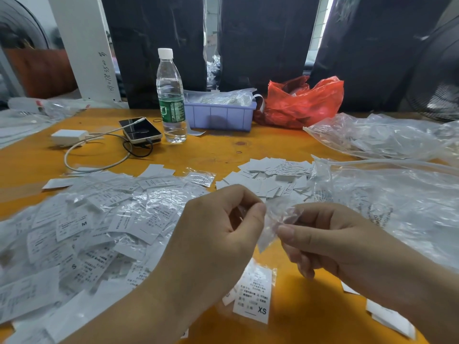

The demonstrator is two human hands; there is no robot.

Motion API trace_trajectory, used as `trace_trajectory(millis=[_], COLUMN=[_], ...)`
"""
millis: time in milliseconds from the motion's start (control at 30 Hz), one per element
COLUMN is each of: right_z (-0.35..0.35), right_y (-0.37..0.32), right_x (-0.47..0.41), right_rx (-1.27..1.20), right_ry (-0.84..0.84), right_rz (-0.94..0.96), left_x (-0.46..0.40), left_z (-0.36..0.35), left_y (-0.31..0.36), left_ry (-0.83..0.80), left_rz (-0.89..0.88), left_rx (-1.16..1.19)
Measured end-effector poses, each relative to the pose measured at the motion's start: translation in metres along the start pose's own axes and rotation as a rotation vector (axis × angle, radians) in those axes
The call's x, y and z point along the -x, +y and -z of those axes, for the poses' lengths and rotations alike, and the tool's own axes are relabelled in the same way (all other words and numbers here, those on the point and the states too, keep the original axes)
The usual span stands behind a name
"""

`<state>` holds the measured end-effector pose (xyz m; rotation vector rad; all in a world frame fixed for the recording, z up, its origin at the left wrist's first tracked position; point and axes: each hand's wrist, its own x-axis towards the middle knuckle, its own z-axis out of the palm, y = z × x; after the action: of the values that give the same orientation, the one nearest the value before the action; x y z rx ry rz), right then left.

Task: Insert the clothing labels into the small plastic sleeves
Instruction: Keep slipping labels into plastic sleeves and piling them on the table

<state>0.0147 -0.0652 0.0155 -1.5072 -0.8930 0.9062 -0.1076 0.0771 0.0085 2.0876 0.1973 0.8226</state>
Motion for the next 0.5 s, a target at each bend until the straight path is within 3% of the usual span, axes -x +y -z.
trace_trajectory(millis=[267,500], right_z=[0.0002,0.0002], right_y=[-0.0007,0.0007], right_x=[-0.0003,-0.0013], right_rx=[-0.065,0.038], right_ry=[0.207,0.207], right_rz=[0.113,0.125], left_x=[0.0032,0.0042], left_z=[-0.0029,-0.0028], left_y=[0.0006,-0.0004], left_ry=[-0.094,-0.156], left_rz=[0.026,0.069], left_rx=[-0.023,-0.023])
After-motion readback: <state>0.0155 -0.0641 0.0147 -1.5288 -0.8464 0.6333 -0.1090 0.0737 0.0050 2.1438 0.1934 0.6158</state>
